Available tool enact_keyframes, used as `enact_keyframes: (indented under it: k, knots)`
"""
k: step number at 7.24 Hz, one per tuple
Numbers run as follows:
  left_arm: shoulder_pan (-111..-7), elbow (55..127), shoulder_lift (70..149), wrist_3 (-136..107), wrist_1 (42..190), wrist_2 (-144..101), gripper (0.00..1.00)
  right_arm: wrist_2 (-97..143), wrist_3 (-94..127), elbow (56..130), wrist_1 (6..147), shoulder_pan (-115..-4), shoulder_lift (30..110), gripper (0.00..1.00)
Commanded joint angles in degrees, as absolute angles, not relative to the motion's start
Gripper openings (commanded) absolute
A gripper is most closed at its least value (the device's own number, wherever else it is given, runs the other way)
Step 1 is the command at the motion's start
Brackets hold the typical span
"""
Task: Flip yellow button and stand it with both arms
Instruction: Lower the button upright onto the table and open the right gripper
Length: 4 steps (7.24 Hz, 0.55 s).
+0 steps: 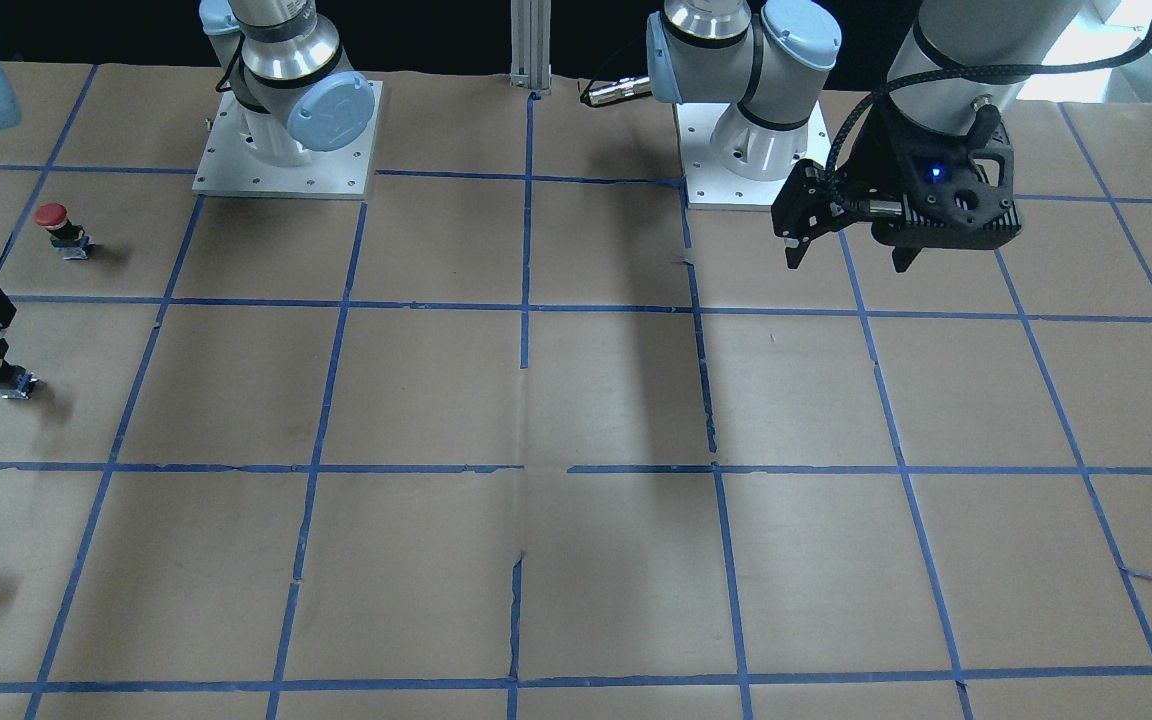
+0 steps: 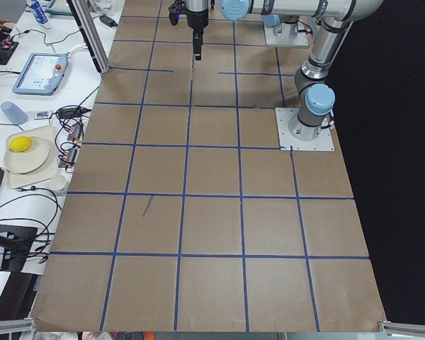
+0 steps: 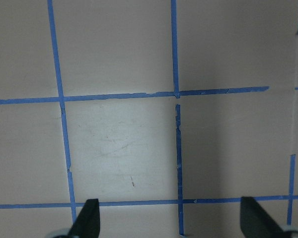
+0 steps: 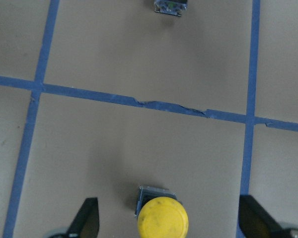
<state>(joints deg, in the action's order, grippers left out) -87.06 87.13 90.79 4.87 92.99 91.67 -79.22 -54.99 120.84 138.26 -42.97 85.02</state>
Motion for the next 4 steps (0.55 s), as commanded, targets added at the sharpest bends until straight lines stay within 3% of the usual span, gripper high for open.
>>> enact_keyframes:
  k: [1, 4]
  knots:
    - [-87.01, 87.01, 90.70, 4.83, 92.90, 91.93, 1.00, -79.72, -47.94, 106.85, 115.68, -47.45, 87.97, 0.99]
    - [-86.92, 86.84, 90.70, 4.83, 92.81, 91.93, 1.00, -81.03, -29.19, 94.51, 92.25, -57.94, 93.15, 1.00]
